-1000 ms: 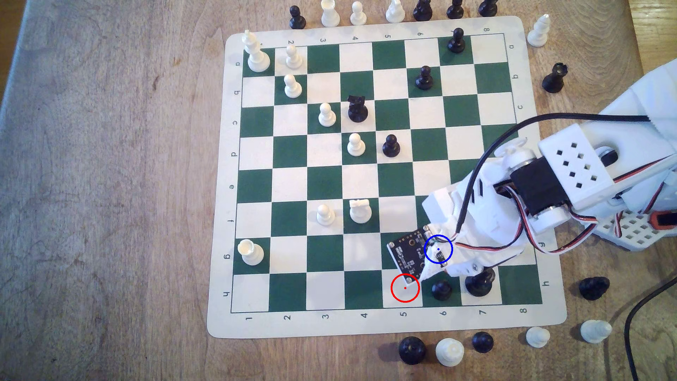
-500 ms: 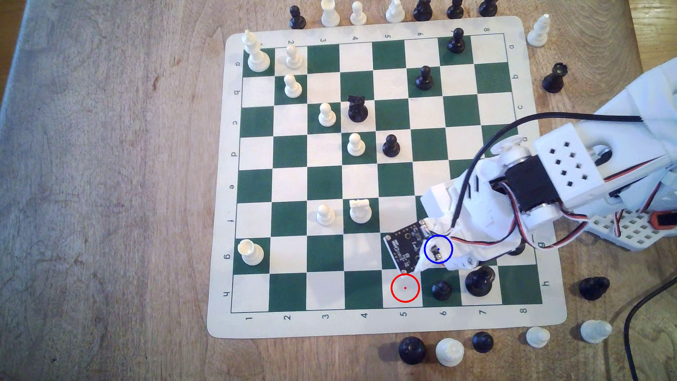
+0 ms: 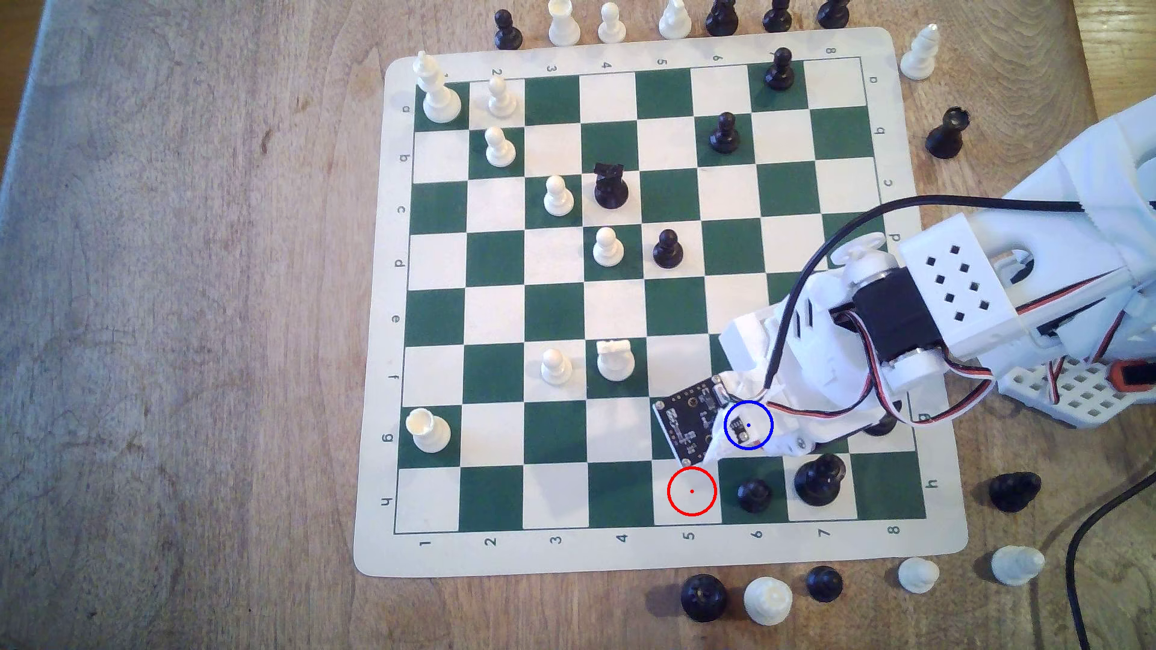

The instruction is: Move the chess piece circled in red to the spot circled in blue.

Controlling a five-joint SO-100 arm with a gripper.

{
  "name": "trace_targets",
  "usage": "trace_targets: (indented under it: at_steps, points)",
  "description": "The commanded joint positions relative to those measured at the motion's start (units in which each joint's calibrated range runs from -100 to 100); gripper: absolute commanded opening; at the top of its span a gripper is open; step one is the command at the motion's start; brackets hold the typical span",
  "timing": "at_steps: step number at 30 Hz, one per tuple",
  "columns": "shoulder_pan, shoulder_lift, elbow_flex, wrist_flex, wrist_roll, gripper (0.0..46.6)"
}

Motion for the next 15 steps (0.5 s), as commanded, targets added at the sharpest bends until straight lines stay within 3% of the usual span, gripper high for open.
trace_targets:
  at_steps: [1,7,15]
  points:
    - [0.42,-0.32,-0.68,-0.82,0.15,0.4]
    - [0.42,-0.75,-0.59,-0.82,0.59,12.6]
    - [1.05,-5.67,-2.04,1.72,0.93,13.2]
